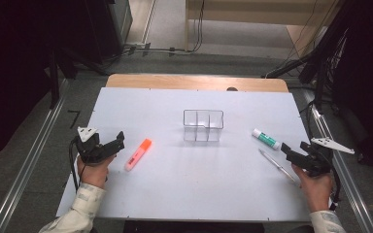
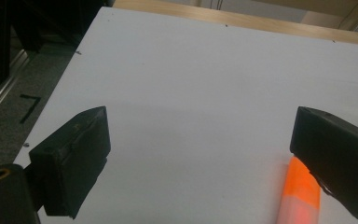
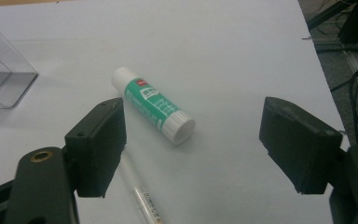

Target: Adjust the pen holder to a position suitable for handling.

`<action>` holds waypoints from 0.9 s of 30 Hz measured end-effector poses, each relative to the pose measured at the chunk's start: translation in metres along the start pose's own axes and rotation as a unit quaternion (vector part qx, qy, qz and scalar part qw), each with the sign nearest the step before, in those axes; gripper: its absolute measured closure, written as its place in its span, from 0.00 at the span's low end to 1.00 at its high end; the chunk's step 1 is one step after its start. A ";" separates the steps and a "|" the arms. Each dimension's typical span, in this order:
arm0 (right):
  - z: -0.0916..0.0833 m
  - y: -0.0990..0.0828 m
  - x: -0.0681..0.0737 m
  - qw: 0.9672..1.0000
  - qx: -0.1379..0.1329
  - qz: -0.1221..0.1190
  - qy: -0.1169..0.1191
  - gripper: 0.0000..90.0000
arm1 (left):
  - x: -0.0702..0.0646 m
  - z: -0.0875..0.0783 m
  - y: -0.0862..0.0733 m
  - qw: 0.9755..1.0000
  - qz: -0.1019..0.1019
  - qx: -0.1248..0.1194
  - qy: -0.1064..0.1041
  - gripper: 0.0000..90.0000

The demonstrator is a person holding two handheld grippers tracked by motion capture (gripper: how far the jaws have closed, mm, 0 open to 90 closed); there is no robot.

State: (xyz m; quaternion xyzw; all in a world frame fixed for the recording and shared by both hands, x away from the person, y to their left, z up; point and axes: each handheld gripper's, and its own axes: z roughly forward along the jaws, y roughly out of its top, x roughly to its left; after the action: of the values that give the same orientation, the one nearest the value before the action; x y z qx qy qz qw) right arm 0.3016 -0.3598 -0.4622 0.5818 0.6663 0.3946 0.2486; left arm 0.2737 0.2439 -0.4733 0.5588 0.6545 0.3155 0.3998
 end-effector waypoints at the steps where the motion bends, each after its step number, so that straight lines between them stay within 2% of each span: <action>1: 0.000 0.000 0.001 1.000 -0.002 -0.003 0.000 0.24 | -0.001 0.000 0.000 1.000 0.001 -0.001 -0.002 0.07; 7: 0.004 0.004 0.013 1.000 -0.002 -0.019 0.009 0.24 | -0.017 0.004 -0.002 1.000 0.027 0.009 -0.013 0.10; 13: 0.008 0.009 0.024 0.999 -0.007 -0.028 0.019 0.24 | -0.031 0.011 0.000 0.999 0.033 0.008 -0.019 0.10; 17: 0.018 0.014 0.041 0.999 -0.004 -0.043 0.028 0.24 | -0.053 0.021 0.002 0.998 0.050 0.005 -0.029 0.12; 20: 0.028 0.017 0.055 0.998 0.000 -0.058 0.039 0.29 | -0.068 0.029 0.003 0.998 0.057 0.005 -0.035 0.16; 23: 0.041 0.020 0.067 0.996 0.018 -0.065 0.062 0.37 | -0.086 0.040 0.003 0.996 0.070 0.011 -0.054 0.27; 25: 0.050 0.022 0.078 0.994 0.033 -0.071 0.078 0.45 | -0.100 0.050 0.003 0.993 0.091 0.021 -0.074 0.41; 27: 0.058 0.023 0.089 0.993 0.033 -0.080 0.083 0.57 | -0.115 0.062 0.002 0.990 0.098 0.040 -0.091 0.52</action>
State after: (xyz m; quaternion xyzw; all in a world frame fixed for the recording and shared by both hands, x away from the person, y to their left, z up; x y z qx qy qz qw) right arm 0.3433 -0.2592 -0.4651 0.5001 0.7412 0.3984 0.2044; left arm 0.3352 0.1290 -0.4812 0.6622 0.5695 0.2744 0.4024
